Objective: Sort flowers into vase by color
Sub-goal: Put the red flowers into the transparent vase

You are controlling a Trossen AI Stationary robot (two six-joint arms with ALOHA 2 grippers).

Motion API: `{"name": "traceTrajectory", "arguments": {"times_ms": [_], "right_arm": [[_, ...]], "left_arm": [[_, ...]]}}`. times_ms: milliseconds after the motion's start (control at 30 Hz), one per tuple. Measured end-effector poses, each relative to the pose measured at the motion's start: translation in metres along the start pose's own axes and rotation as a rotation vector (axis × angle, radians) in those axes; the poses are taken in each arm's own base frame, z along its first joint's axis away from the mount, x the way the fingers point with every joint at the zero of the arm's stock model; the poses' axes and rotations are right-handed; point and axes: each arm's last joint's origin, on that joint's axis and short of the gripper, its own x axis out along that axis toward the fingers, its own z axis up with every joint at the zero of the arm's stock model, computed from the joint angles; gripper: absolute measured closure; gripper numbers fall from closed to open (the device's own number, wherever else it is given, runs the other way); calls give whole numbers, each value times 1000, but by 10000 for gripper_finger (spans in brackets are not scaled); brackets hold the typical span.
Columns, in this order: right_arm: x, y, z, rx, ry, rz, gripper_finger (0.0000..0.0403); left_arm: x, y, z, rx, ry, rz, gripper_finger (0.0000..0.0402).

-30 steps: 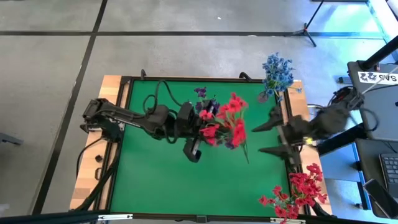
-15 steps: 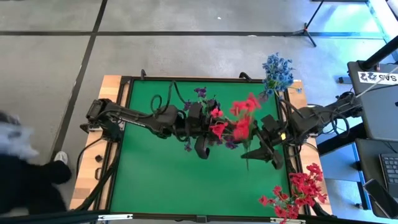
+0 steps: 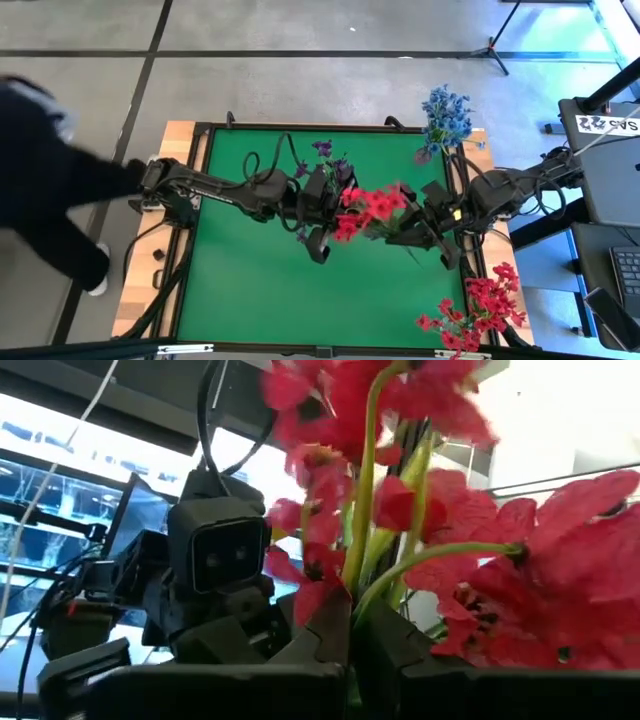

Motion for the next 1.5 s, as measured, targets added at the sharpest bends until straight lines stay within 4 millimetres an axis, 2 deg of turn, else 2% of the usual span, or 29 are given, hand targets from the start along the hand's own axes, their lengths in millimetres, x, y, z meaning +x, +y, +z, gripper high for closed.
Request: {"name": "traceTrajectory", "arguments": {"times_ms": [167,400,533,667,867,1000,1167,1333,1500], "right_arm": [[0,1,0,0,8,18,335],[0,2,-2,52,48,83,271],[3,1,-3,52,53,72,263],[3,1,-3,52,54,73,291],[4,1,-4,16,61,84,384],[1,3,-1,8,41,89,379],[-25,8,12,-12,-30,118,392],[-71,14,29,-45,-129,130,385],[-116,14,35,-90,-172,102,393]], "left_arm": [[0,0,1,-2,3,1,390],[-1,2,0,-33,29,6,385],[-1,2,0,-33,27,6,385],[-1,2,0,-43,27,6,384],[-1,10,-1,-140,45,36,381],[-2,6,2,-156,46,26,359],[-5,-8,9,-171,79,15,312],[-12,-39,18,-146,146,-41,275],[-17,-74,16,-115,173,-125,260]]}}
